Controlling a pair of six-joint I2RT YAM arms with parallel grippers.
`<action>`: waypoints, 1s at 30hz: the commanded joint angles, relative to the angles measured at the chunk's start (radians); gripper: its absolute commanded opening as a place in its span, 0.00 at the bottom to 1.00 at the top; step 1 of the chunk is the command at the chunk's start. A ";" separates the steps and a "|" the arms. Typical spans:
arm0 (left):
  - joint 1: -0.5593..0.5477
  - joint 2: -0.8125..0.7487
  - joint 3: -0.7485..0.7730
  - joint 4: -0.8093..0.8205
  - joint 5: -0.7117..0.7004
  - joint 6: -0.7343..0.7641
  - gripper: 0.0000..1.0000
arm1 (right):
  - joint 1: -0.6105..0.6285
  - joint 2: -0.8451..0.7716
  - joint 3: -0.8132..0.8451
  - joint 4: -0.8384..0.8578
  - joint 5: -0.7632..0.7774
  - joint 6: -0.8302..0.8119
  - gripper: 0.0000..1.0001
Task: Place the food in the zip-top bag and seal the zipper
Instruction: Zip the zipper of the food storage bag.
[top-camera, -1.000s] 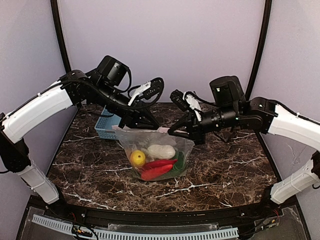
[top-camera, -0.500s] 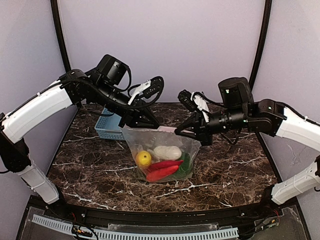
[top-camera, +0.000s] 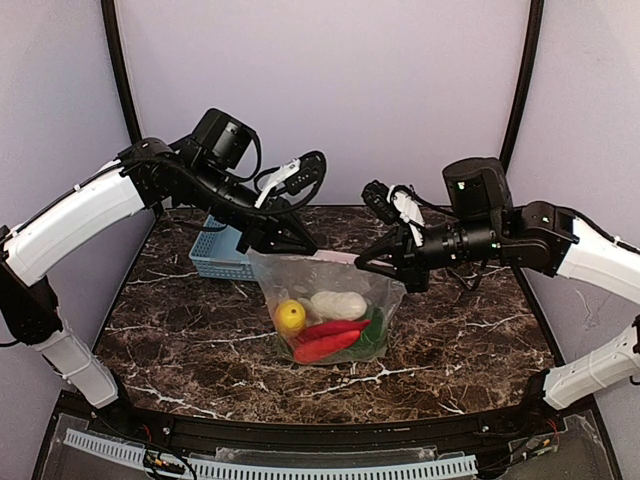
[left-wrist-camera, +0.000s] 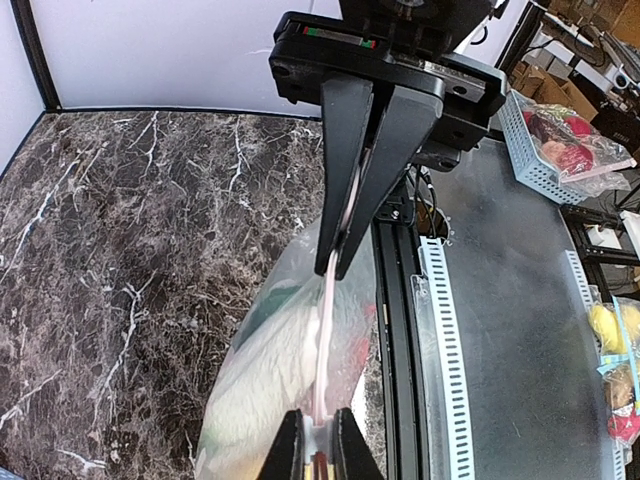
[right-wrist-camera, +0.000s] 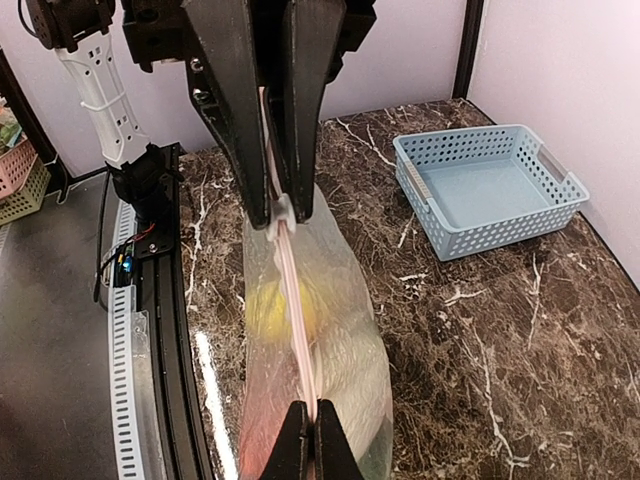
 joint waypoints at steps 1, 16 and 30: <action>0.029 -0.019 0.019 -0.046 0.003 0.009 0.01 | -0.016 -0.040 -0.021 -0.037 0.060 0.021 0.00; 0.059 -0.020 0.011 -0.035 0.026 0.004 0.01 | -0.044 -0.087 -0.048 -0.037 0.119 0.021 0.00; 0.081 -0.037 -0.006 -0.028 0.021 0.001 0.01 | -0.056 -0.141 -0.075 -0.036 0.181 0.030 0.00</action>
